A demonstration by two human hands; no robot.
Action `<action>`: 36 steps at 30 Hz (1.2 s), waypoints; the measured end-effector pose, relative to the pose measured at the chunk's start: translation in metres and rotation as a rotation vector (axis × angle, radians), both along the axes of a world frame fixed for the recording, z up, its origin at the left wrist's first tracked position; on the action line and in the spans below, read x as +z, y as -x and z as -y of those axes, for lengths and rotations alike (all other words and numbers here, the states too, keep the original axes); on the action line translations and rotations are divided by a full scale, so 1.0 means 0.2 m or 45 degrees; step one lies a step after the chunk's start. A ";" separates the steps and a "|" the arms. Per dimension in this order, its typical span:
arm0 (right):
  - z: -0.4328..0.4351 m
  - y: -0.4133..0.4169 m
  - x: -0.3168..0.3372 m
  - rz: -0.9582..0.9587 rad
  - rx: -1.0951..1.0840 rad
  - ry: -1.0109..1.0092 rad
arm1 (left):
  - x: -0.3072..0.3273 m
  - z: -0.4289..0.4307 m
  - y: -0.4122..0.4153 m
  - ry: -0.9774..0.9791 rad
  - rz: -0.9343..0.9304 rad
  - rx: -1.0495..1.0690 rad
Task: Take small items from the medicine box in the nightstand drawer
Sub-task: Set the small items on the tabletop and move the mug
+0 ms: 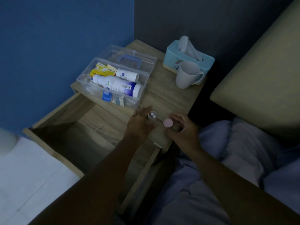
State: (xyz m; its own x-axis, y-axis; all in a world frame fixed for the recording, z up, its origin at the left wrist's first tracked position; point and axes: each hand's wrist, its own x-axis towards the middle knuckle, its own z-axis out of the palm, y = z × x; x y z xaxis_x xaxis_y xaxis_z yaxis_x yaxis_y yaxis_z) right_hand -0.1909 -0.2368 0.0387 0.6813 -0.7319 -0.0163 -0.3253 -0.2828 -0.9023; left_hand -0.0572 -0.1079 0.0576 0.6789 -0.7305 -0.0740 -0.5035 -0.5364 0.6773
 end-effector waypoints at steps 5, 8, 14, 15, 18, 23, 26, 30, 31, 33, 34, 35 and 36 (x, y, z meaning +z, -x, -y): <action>0.05 -0.03 0.08 -0.038 -0.104 -0.066 | -0.02 -0.13 0.03 0.029 -0.052 -0.045; 0.10 -0.05 0.14 -0.055 -0.066 0.057 | -0.07 -0.20 0.05 -0.205 0.238 -0.181; 0.25 -0.17 0.30 -0.103 0.100 0.537 | -0.08 -0.21 0.07 -0.389 0.417 -0.235; 0.28 -0.20 0.33 -0.120 0.125 0.572 | -0.08 -0.20 0.07 -0.425 0.455 -0.246; 0.37 -0.30 0.40 -0.191 0.171 0.651 | -0.09 -0.20 0.06 -0.453 0.481 -0.250; 0.56 -0.49 0.44 -0.511 0.128 0.779 | -0.05 -0.20 0.07 -0.363 0.444 -0.235; 0.66 -0.56 0.44 -0.728 0.123 0.817 | -0.06 -0.20 0.06 -0.395 0.454 -0.282; 0.74 -0.61 0.42 -0.816 0.129 0.784 | -0.06 -0.19 0.04 -0.354 0.420 -0.250; 0.75 -0.62 0.42 -0.797 0.139 0.765 | -0.06 -0.19 0.04 -0.344 0.410 -0.247; 0.76 -0.62 0.42 -0.745 0.156 0.735 | -0.06 -0.19 0.04 -0.329 0.423 -0.257; 0.76 -0.62 0.43 -0.729 0.154 0.741 | -0.07 -0.19 0.04 -0.310 0.423 -0.243; 0.75 -0.62 0.44 -0.729 0.146 0.764 | -0.07 -0.19 0.03 -0.296 0.416 -0.229; 0.74 -0.62 0.45 -0.739 0.138 0.796 | -0.08 -0.19 0.03 -0.319 0.431 -0.234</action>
State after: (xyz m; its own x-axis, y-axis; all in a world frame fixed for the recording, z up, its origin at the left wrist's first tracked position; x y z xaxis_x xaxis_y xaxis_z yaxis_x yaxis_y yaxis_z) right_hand -0.0671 -0.3849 0.1292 0.7565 -0.6539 0.0004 -0.6296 -0.7286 -0.2697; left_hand -0.0634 -0.0706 0.0423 0.5559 -0.8291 -0.0602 -0.7763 -0.5436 0.3192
